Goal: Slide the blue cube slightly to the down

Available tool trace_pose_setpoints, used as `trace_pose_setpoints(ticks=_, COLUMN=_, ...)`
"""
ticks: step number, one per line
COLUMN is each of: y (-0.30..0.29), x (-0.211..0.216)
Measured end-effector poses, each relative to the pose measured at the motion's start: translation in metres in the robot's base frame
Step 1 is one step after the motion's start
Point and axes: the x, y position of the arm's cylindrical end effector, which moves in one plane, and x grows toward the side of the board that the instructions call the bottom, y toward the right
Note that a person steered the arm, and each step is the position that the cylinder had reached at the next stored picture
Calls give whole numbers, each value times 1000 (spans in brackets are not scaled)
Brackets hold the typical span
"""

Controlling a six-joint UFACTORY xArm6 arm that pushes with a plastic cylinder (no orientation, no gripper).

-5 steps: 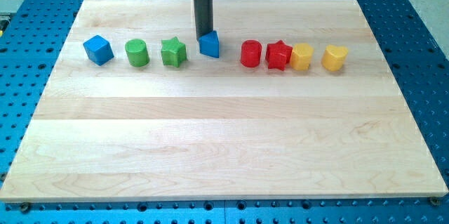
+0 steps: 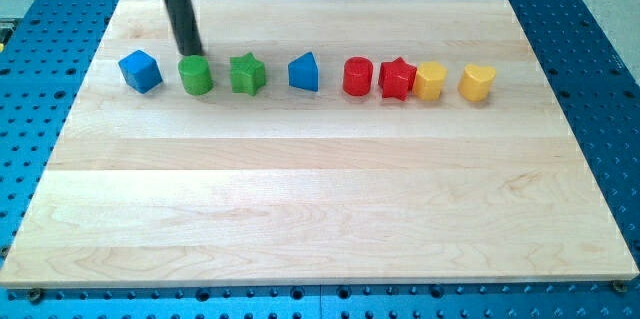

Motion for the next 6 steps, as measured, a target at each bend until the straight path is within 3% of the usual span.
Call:
trace_pose_setpoints(ticks=1, y=-42, x=20)
trace_pose_setpoints(ticks=4, y=-49, x=37)
trace_pose_setpoints(ticks=6, y=-49, x=-36)
